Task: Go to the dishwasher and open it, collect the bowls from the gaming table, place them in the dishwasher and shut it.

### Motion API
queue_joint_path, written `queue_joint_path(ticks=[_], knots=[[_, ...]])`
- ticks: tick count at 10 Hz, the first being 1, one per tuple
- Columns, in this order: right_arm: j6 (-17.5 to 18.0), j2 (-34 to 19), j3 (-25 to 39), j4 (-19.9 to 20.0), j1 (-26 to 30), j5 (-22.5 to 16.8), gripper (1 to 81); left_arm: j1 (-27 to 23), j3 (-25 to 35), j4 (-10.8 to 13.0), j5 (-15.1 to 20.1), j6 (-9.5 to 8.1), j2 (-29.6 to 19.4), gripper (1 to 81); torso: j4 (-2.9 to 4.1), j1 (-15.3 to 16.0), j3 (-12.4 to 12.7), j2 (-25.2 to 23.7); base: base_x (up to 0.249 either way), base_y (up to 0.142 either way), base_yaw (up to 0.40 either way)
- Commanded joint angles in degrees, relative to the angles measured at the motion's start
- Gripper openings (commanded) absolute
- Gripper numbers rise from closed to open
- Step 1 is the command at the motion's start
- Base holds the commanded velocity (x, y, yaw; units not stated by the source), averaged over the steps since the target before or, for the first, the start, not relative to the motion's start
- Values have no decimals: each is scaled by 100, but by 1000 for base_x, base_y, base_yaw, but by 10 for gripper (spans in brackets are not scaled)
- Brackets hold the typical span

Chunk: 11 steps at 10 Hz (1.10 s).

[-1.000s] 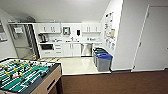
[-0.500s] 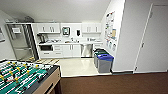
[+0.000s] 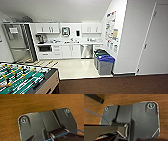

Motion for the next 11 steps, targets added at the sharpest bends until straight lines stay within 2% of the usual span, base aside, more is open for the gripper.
queue_joint_path(ticks=[1, 11], knots=[[-34, -49, 17, 2, 314, -277, 811, -326, 12, 4, 224, 17, -38, 811, 0, 0, 0, 0, 224, 0, 0], [-42, -22, 17, -6, 314, -277, 811, -326, 12, 4, 224, 17, -38, 811, 0, 0, 0, 2, 256, 0, 0]])
